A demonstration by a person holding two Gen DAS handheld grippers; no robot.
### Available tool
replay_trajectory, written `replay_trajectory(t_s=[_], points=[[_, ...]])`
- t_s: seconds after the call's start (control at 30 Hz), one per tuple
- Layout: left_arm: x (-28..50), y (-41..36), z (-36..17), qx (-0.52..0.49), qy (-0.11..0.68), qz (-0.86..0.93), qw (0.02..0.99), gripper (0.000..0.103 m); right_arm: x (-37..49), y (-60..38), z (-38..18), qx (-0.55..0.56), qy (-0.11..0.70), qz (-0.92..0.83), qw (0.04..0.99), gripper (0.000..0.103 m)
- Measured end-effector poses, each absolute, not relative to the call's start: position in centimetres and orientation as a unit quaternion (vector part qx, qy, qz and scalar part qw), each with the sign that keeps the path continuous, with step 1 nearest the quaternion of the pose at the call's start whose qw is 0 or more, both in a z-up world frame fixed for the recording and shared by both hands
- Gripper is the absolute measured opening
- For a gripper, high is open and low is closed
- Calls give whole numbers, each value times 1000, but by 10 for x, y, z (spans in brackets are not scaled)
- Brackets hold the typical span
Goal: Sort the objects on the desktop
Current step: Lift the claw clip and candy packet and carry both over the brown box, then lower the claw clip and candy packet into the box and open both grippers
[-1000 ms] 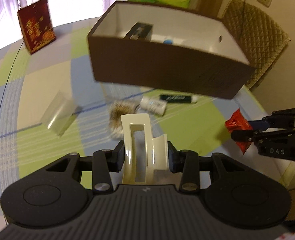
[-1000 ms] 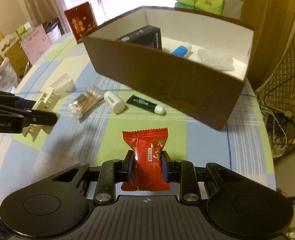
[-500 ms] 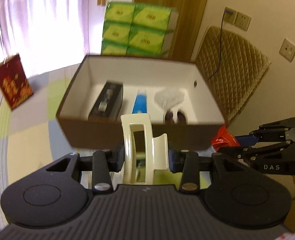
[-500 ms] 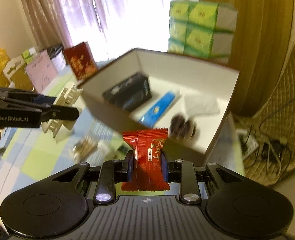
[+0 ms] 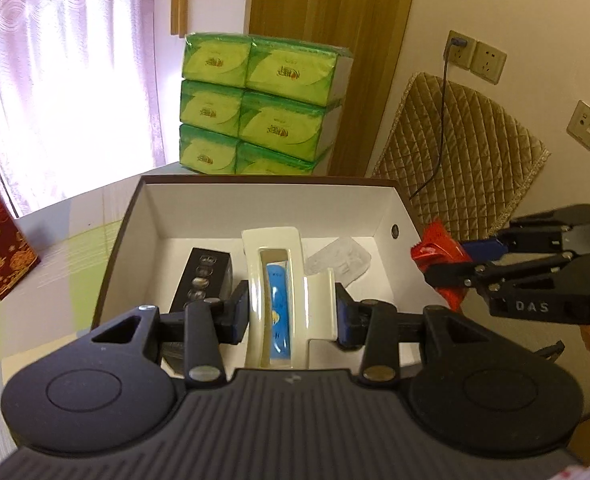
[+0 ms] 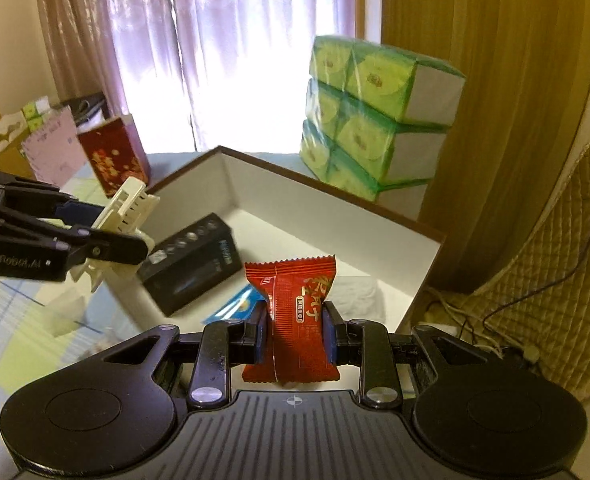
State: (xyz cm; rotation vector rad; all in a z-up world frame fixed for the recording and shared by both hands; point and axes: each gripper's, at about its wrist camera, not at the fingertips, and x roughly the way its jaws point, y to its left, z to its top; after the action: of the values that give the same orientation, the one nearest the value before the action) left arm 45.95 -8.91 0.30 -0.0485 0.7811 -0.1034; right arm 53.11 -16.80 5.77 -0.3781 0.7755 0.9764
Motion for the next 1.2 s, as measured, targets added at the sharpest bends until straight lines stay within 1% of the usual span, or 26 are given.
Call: replay_trajectory(t_s=[0.13,0.27,0.5,0.8,1.2], points=[[483,-92,-11,-27,405,-61,912,36,554,-155,43,-188,399,454,774,25],[507,-96,-29,-15,436,-62,898,36,564,-144,29,-213,412,449,764,25],[531,-99,-59,-5,477,-67,876,36,574,-132,14,-257,414,447,750,25],[545,-107,-90,-2,510,-69,858,36,578,-124,3,-293,409,460,732,25],[556,-108,-104,10,528,-75,846,36,585,-116,-4,-325,407,461,718,25]])
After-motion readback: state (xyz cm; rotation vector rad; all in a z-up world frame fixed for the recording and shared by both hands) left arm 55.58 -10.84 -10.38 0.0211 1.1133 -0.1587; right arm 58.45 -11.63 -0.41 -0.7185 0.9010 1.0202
